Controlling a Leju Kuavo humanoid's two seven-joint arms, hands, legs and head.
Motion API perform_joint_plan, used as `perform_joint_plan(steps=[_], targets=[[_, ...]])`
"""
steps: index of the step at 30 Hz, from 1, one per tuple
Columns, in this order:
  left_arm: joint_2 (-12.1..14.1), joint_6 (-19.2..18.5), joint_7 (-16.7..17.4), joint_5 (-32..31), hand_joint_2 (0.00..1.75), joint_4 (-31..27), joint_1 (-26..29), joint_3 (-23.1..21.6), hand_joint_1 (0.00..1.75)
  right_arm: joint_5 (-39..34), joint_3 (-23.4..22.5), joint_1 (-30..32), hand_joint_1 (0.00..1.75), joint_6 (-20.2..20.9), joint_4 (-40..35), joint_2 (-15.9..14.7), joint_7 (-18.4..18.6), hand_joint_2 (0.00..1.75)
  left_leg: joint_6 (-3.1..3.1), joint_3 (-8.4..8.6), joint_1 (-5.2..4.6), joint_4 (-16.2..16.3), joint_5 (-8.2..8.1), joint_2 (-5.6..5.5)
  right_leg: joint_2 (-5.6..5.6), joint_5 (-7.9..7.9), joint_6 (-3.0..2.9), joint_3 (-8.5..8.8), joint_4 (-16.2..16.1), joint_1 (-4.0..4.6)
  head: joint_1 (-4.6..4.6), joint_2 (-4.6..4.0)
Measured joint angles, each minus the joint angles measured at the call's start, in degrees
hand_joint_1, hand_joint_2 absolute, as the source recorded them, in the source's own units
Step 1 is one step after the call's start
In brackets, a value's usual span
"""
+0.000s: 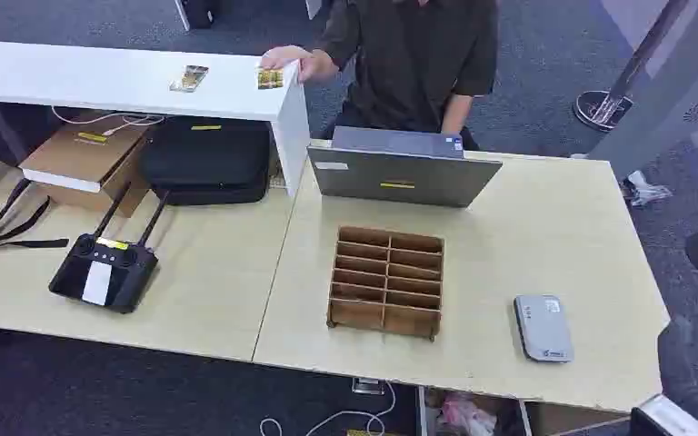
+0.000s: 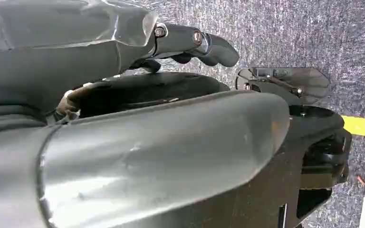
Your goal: Pass the card to the sensor for recognition and then transmit it.
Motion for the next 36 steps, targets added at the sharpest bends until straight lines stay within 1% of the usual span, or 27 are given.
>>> perform_joint_plan(steps=[22,24,27,29,31,33,34,35,36], targets=[[-0.04,0.02,-0.04,0.00,0.00,0.00,0.00,-0.09,0.00,0.20,0.00,0.03,0.00,0.00,-0.31,0.00,0.46,1.75,0.00,0.00,0.00,0.00,0.00,0.00,0.00,0.00,0.00,0.00,0.00,0.00,0.00,0.00],[-0.04,-0.02,-0.11,0.00,0.00,0.00,0.00,-0.11,0.00,1.20,0.00,0.01,0.00,0.00,-0.31,0.00,0.48,1.75,0.00,-0.01,0.00,0.00,0.00,0.00,0.00,0.00,0.00,0.00,0.00,0.00,0.00,0.00],[-0.04,-0.02,-0.44,-0.26,0.00,0.00,-0.01,-0.31,0.00,5.24,0.02,-1.11,0.00,0.04,1.05,0.00,1.04,1.75,0.00,-0.09,0.01,-0.03,0.00,0.00,0.00,0.00,0.00,0.03,0.02,0.01,0.02,0.00],[-0.04,-0.02,-0.52,-0.44,0.00,0.00,-0.07,-0.57,0.00,10.07,0.79,-2.38,0.00,0.04,3.24,-0.13,4.01,1.75,0.00,-0.09,0.02,-0.04,0.00,-0.01,-0.02,0.00,0.00,0.09,0.03,0.02,0.02,0.00],[-0.04,-0.13,-0.44,-0.83,0.00,0.00,-0.13,-1.14,0.00,17.06,2.80,-6.10,0.00,0.11,6.89,-0.96,11.73,1.75,-0.06,-0.06,0.02,-0.04,0.05,0.06,0.05,0.04,-0.03,0.05,0.03,0.02,-0.02,0.00],[-0.02,-0.57,0.02,-1.42,0.00,0.00,-0.27,-1.64,0.00,21.57,5.33,-11.06,0.00,1.18,10.99,-1.81,19.50,1.75,-0.05,-0.01,0.02,-0.04,0.09,0.13,0.12,0.08,-0.05,0.05,0.05,0.02,0.00,0.00],[-0.02,-0.69,0.09,-1.61,0.00,0.00,-0.30,-1.79,0.00,22.45,6.04,-12.78,0.00,1.76,11.97,-1.96,21.12,1.75,-0.05,0.01,0.02,-0.03,0.15,0.07,0.08,0.10,-0.03,0.07,0.04,0.02,0.00,0.00],[-0.02,-0.85,0.20,-1.92,0.00,0.00,-0.33,-1.97,0.00,23.63,7.15,-14.82,0.00,3.11,13.82,-2.27,23.53,1.75,0.00,-0.08,0.03,-0.04,0.20,0.01,0.03,0.11,-0.03,0.09,0.06,0.03,0.02,0.00],[-0.02,-1.16,0.72,-2.49,0.00,0.00,-0.39,-2.43,0.00,24.69,8.18,-18.86,0.00,5.40,17.59,-3.19,26.57,1.75,-0.09,-0.11,0.01,-0.04,0.26,0.12,0.12,0.26,-0.12,-0.06,0.14,0.01,0.17,0.00]])
